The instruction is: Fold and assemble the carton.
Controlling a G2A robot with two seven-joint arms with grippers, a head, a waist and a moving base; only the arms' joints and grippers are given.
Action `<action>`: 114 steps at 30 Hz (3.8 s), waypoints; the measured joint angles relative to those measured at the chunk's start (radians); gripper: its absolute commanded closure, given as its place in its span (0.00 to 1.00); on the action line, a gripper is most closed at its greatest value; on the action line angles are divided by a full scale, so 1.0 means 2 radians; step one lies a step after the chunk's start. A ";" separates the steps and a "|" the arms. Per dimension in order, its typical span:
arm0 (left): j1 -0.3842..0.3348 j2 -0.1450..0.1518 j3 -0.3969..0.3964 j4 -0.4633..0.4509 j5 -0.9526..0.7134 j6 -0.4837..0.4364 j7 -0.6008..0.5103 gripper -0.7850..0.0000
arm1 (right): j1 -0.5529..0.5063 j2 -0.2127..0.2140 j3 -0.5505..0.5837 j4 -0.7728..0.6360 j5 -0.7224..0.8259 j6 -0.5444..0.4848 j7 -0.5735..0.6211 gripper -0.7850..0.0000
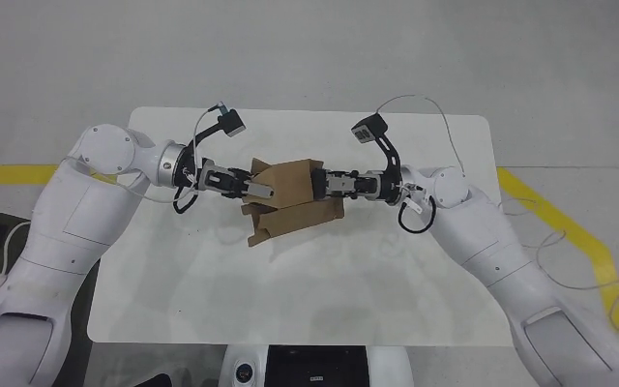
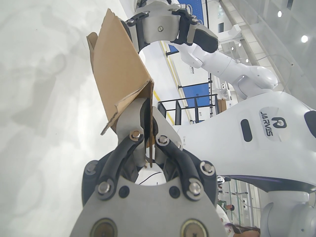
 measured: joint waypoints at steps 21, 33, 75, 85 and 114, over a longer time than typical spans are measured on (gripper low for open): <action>0.001 0.004 0.012 0.005 -0.004 0.008 -0.008 1.00 | -0.001 -0.009 0.011 0.003 0.023 0.030 0.030 0.40; -0.004 0.004 0.021 -0.001 -0.007 0.007 -0.007 1.00 | 0.023 -0.021 -0.023 0.028 -0.023 0.022 0.022 0.59; -0.022 0.000 0.046 0.009 -0.111 0.028 -0.029 0.00 | 0.053 -0.037 -0.069 0.106 -0.061 -0.020 -0.020 1.00; -0.021 -0.005 0.047 -0.022 -0.037 -0.011 0.011 0.00 | 0.053 -0.043 -0.068 0.109 -0.064 -0.020 -0.020 1.00; -0.015 -0.012 0.003 0.050 -0.091 0.039 -0.009 0.00 | 0.040 -0.028 -0.026 0.088 -0.078 -0.016 -0.016 1.00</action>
